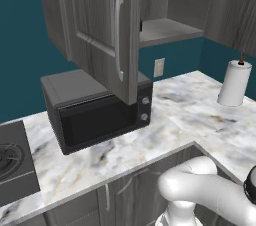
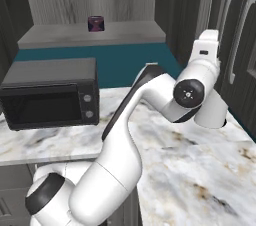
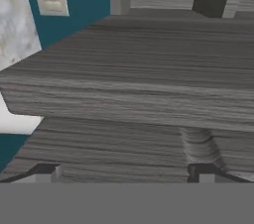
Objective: Pick the avocado and bread from the counter and place them on the plate. Then pick the jam from the cabinet and place it next to the plate. Lastly close the cabinet door.
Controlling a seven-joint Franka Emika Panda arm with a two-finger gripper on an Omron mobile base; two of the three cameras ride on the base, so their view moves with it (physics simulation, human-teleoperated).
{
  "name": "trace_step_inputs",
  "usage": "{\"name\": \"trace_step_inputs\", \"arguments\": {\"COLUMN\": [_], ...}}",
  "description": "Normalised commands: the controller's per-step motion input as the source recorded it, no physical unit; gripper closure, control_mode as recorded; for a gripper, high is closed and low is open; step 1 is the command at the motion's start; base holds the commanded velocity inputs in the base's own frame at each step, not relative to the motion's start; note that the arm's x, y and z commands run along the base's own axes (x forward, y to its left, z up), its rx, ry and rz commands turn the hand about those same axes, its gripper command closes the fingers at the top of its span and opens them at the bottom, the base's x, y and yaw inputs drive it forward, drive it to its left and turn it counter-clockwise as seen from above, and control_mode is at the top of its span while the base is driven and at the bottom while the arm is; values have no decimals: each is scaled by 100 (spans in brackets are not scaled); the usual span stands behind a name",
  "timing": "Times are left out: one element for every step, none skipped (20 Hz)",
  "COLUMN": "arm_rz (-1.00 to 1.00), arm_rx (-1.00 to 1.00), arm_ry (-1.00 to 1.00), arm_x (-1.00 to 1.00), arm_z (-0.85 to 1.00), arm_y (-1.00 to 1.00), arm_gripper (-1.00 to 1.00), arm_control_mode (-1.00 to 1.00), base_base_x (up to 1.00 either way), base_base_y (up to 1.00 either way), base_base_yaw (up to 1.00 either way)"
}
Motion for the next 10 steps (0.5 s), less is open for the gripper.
{"name": "trace_step_inputs", "arguments": {"arm_rz": [9, 9, 10, 11, 10, 10, 9, 8, 7, 5], "arm_rx": [0, 0, -1, -2, -3, -1, 0, 0, 0, 0], "arm_ry": [-3, -5, -7, -7, -6, -5, -5, -3, -3, -1], "arm_x": [16, 4, 0, 0, 4, 5, 6, 18, 27, 36], "arm_z": [0, 0, 0, 0, 0, 0, 0, 0, 0, 0], "arm_y": [-3, 0, 0, 0, 0, 0, 0, 0, 0, 0], "arm_gripper": [-100, -100, -100, -100, -100, -100, -100, -100, -100, -100], "arm_control_mode": [-100, -100, -100, -100, -100, -100, -100, -100, -100, -100], "base_base_x": [0, 0, 0, 0, 0, 0, 0, 0, 0, 0], "base_base_y": [0, 0, 0, 0, 0, 0, 0, 0, 0, 0], "base_base_yaw": [0, 0, 0, 0, 0, 0, 0, 0, 0, 0]}}
